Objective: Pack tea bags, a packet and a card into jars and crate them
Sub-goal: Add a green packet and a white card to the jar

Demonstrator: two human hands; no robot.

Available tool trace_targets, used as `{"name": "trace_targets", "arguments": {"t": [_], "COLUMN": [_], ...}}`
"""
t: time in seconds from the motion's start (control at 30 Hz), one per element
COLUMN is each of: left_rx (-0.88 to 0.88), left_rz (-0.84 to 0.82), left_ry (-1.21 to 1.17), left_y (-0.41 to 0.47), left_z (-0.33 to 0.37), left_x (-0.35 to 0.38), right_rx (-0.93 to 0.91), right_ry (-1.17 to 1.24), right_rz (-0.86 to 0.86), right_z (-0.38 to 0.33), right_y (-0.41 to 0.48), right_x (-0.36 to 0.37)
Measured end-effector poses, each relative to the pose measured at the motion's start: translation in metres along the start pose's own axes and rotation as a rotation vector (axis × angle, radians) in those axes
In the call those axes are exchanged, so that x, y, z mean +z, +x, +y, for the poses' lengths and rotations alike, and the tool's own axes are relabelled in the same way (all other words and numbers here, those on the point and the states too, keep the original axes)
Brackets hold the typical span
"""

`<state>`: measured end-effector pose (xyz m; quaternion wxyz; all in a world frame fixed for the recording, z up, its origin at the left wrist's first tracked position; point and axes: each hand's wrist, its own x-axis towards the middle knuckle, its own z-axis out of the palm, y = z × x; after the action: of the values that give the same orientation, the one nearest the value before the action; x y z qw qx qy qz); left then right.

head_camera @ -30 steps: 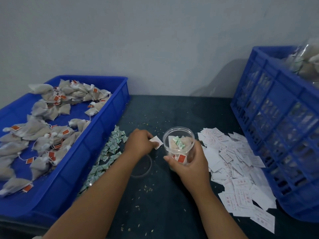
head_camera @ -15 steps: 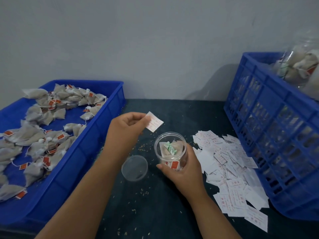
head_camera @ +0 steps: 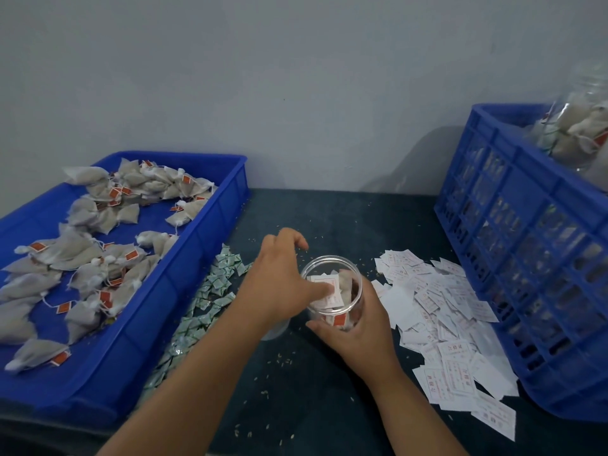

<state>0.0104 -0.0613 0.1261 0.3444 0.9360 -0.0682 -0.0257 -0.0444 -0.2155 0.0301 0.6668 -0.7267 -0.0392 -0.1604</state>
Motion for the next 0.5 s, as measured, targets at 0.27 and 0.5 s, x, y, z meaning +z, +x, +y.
{"name": "trace_targets", "arguments": {"t": [0.27,0.5], "left_rx": [-0.051,-0.087], "left_rz": [0.153,0.103], "left_ry": [-0.065,0.712], "left_y": [-0.002,-0.017], "left_z": [-0.041,-0.108], "left_x": [-0.001,0.029], "right_rx": [0.055,0.083], "right_ry": [0.035,0.013], "right_rz": [-0.032,-0.064], "right_z": [0.004,0.006], "right_y": [-0.002,0.000], "right_x": [-0.001,-0.001]}}
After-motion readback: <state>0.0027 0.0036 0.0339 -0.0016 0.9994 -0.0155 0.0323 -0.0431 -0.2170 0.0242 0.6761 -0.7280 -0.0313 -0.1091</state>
